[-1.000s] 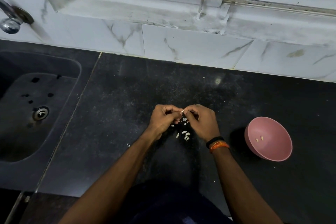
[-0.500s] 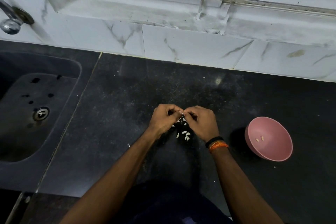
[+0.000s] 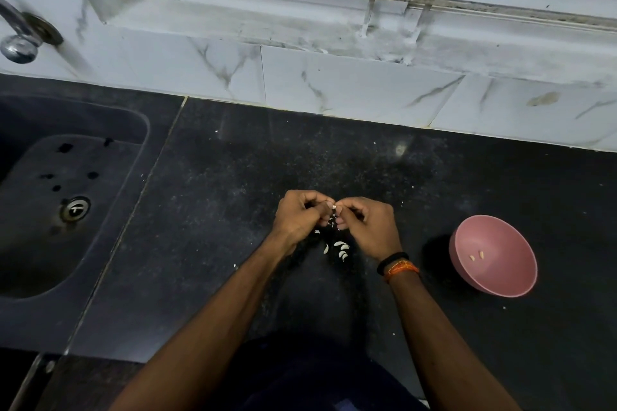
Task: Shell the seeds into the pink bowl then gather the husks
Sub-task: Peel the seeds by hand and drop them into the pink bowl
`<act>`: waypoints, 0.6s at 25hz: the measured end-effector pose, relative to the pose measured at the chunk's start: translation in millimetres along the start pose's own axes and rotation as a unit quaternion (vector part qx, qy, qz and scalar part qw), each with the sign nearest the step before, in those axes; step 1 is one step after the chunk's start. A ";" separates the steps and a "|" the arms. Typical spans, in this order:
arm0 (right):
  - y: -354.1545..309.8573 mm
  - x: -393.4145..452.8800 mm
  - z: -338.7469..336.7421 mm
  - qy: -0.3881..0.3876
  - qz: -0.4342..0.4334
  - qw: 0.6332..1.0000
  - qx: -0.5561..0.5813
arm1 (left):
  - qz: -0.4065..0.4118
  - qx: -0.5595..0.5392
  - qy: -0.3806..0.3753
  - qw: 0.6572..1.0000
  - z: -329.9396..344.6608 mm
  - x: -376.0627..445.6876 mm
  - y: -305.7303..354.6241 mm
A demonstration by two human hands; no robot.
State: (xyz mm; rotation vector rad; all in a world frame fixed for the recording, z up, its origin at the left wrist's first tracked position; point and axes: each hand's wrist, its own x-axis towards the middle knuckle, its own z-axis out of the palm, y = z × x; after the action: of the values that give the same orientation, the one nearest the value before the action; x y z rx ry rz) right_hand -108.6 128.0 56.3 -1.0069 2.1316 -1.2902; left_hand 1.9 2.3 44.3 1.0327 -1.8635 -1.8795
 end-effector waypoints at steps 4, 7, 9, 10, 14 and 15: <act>-0.3 -1.1 1.1 0.005 0.002 1.000 0.000 | -0.003 -0.008 -0.002 1.000 -0.2 0.2 0.9; 1.7 -0.3 -0.2 0.009 -0.020 0.999 -0.030 | 0.002 0.026 -0.001 1.000 1.9 0.0 0.5; 2.2 0.1 -1.3 0.003 -0.022 0.999 -0.039 | 0.004 0.046 0.000 0.999 2.1 -0.7 0.3; 1.9 0.0 -1.0 -0.001 -0.017 0.999 -0.036 | 0.006 0.048 0.000 0.999 1.7 -0.7 0.4; -2.0 -2.8 3.0 0.009 0.028 0.999 0.035 | 0.008 0.029 0.016 0.999 1.1 0.1 2.0; -2.9 -2.8 3.4 0.015 0.033 0.998 0.048 | 0.009 0.022 0.019 1.000 1.2 -0.3 2.4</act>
State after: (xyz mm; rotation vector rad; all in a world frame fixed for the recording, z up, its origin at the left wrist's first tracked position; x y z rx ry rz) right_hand -103.4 127.4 57.3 -0.8773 2.0846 -1.3696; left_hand 0.6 3.1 46.6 1.0529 -1.8944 -1.8044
